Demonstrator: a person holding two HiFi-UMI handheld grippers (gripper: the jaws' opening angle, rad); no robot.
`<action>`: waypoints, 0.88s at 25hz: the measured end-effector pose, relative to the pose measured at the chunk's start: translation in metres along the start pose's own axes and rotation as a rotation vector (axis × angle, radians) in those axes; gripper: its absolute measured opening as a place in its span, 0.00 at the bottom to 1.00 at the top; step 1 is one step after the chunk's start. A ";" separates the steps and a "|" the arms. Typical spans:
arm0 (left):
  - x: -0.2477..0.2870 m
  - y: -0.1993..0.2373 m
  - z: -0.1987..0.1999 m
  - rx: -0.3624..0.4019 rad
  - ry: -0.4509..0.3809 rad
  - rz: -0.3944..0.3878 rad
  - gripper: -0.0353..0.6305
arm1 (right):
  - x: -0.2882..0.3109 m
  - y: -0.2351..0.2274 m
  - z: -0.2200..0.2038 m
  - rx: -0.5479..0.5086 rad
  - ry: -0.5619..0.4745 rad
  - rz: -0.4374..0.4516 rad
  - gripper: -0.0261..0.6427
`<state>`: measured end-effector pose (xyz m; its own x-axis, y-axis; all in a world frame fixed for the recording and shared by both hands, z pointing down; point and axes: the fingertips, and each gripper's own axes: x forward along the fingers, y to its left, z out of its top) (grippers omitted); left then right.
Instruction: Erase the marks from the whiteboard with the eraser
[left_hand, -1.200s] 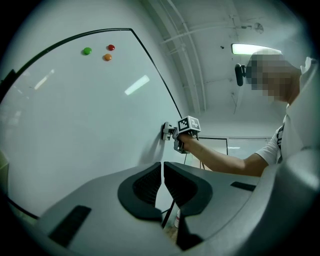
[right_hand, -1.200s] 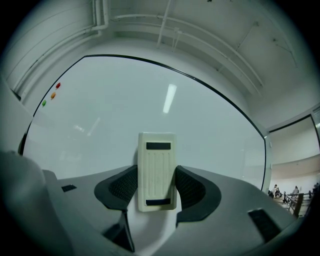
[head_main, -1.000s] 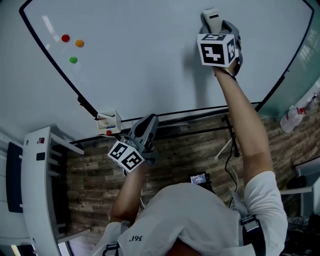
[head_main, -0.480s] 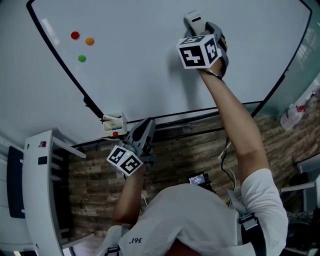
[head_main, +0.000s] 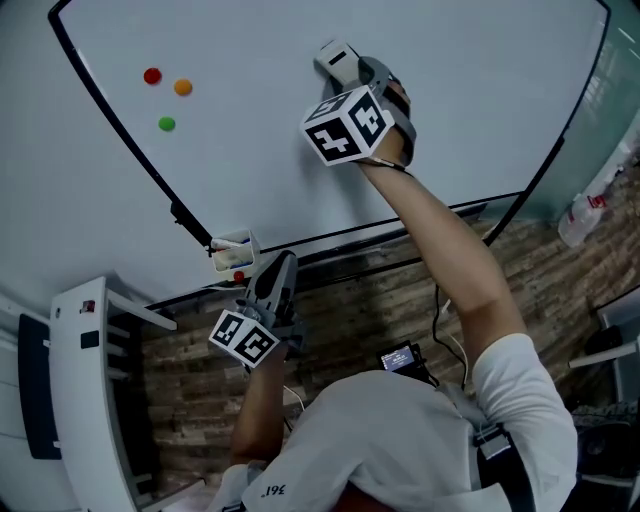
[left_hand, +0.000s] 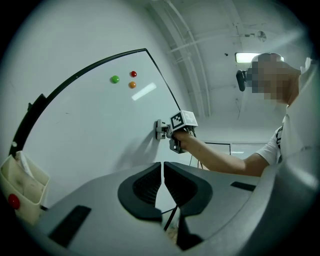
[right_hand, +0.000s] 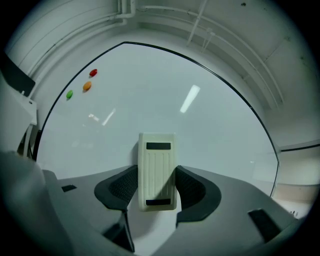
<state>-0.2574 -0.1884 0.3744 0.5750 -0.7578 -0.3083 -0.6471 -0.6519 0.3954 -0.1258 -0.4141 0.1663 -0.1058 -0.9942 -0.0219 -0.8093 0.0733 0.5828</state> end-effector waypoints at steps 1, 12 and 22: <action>-0.003 0.002 0.000 -0.002 0.000 0.005 0.08 | -0.001 0.010 0.002 -0.005 -0.002 0.018 0.42; -0.031 0.017 0.001 -0.025 -0.011 0.051 0.08 | -0.004 0.087 0.010 -0.032 -0.014 0.125 0.42; -0.056 0.020 0.003 -0.026 -0.028 0.105 0.08 | -0.013 0.138 0.008 -0.039 -0.015 0.265 0.42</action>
<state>-0.3037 -0.1585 0.3972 0.4902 -0.8227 -0.2878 -0.6896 -0.5680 0.4492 -0.2409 -0.3902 0.2403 -0.3197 -0.9394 0.1240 -0.7294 0.3275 0.6006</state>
